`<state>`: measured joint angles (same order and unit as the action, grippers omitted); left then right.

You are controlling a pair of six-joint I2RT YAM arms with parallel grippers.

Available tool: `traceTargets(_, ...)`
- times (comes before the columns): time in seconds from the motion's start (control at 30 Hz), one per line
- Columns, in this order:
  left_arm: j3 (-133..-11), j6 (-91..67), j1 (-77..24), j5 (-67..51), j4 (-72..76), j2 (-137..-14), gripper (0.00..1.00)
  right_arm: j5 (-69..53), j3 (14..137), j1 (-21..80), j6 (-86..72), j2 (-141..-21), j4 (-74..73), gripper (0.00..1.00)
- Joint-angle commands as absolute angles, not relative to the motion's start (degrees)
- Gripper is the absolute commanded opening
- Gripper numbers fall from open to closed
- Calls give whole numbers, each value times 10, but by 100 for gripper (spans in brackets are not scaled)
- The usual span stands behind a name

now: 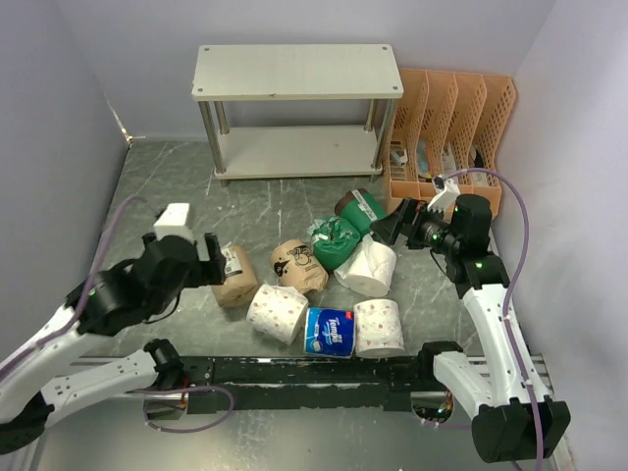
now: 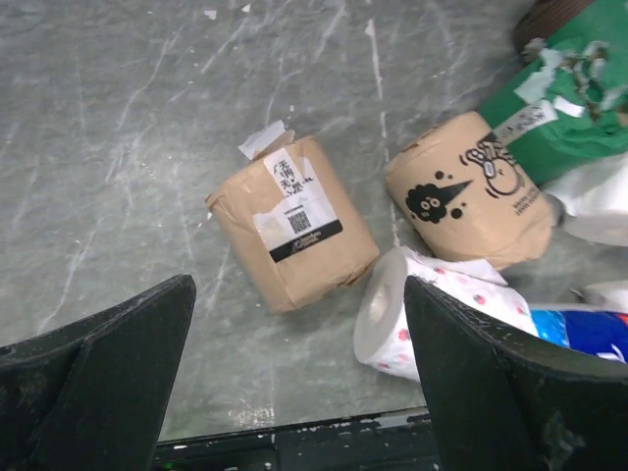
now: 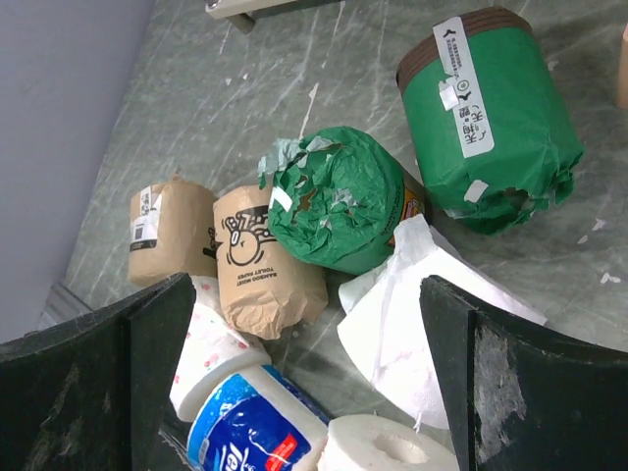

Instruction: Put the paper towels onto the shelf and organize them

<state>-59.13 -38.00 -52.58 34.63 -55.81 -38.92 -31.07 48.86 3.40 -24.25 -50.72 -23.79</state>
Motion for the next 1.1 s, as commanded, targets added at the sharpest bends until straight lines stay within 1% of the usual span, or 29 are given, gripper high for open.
traceTargets(0.0,-679,-394,-529,389,-604,-484,99,-306,474,36,-251,-503,-189,100)
traceTargets(0.07,-728,-343,-528,343,-594,-527,99,-306,472,36,-253,-507,-186,100)
traceTargets(0.13,-758,-289,-527,295,-573,-563,99,-280,469,36,-258,-508,-181,100)
traceTargets(0.2,-769,-272,-516,284,-564,-601,99,-253,472,36,-256,-514,-185,100)
traceTargets(0.23,-762,-260,-500,260,-552,-611,99,-245,471,37,-254,-520,-185,100)
traceTargets(0.3,-731,-234,-435,174,-514,-621,99,-227,464,37,-264,-536,-182,100)
traceTargets(0.37,-676,-211,-332,51,-472,-620,99,-219,455,36,-285,-555,-165,100)
traceTargets(0.43,-635,-180,-243,-48,-436,-616,99,-248,437,36,-306,-578,-121,100)
traceTargets(0.47,-624,-174,-221,-68,-424,-615,99,-273,427,36,-308,-589,-96,100)
traceTargets(0.53,-617,-176,-210,-70,-413,-622,99,-305,413,36,-301,-600,-53,100)
traceTargets(0.6,-607,-182,-201,-65,-402,-628,99,-327,383,36,-306,-590,22,97)
traceTargets(0.7,-570,-189,-166,-93,-370,-614,99,-318,346,35,-306,-587,83,93)
traceTargets(0.8,-530,-193,-152,-123,-335,-591,99,-293,358,36,-258,-623,61,92)
traceTargets(0.97,-524,-191,-151,-120,-327,-568,99,-245,369,36,-191,-656,22,90)
traceTargets(1.07,-522,-190,-151,-128,-323,-577,99,-230,363,35,-189,-669,16,92)
